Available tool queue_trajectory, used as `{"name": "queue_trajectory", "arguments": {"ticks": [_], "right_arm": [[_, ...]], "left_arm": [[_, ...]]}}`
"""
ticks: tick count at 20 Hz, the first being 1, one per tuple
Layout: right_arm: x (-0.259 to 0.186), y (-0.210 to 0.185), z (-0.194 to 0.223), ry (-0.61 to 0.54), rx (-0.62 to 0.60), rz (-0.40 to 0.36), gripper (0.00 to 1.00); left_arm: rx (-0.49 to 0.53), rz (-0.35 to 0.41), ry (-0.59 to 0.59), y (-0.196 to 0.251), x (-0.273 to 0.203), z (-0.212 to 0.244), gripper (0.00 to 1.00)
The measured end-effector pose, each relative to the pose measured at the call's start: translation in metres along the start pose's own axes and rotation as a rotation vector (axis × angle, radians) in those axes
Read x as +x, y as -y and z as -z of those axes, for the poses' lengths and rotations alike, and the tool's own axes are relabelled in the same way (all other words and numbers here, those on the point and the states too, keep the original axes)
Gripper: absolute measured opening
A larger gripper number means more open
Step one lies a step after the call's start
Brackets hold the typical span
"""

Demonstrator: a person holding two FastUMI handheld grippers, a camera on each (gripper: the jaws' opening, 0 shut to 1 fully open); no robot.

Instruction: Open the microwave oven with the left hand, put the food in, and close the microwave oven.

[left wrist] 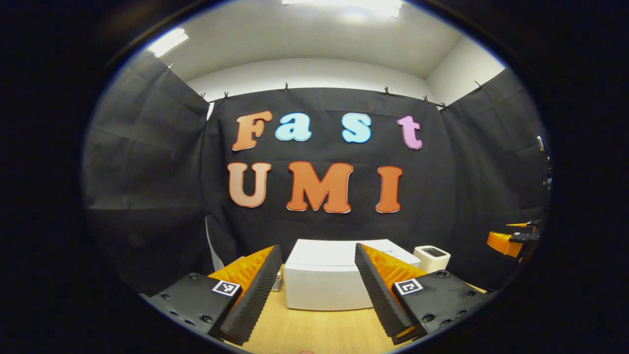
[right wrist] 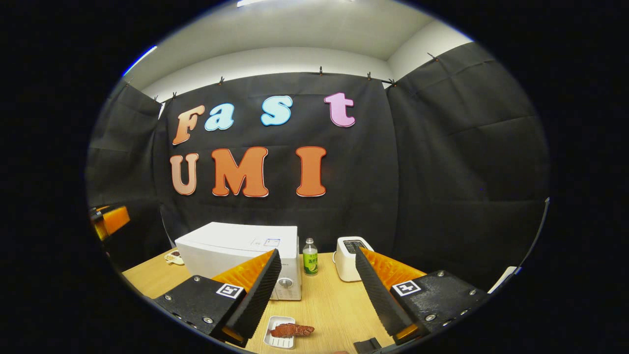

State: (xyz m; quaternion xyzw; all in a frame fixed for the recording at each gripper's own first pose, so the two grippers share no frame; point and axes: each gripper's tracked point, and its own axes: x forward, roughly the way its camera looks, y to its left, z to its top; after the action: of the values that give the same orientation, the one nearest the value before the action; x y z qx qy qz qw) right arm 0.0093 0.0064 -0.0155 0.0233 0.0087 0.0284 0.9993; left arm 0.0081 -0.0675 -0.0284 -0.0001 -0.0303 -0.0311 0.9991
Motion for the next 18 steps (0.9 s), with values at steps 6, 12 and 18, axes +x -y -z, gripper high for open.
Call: {"name": "queue_trajectory", "arguments": {"ticks": [6, 12, 18], "right_arm": [[-0.010, 0.019, 0.001, -0.017, -0.023, 0.055, 0.94], [-0.023, 0.055, 0.010, -0.050, -0.019, 0.147, 0.99], [-0.031, 0.096, 0.014, -0.082, -0.029, 0.247, 0.94]], "left_arm": [[-0.060, 0.146, -0.065, 0.082, 0.049, 0.077, 0.94], [0.005, 0.164, -0.163, 0.121, 0.096, 0.152, 0.96], [0.075, 0.209, -0.142, 0.160, 0.133, 0.191, 0.95]]}}
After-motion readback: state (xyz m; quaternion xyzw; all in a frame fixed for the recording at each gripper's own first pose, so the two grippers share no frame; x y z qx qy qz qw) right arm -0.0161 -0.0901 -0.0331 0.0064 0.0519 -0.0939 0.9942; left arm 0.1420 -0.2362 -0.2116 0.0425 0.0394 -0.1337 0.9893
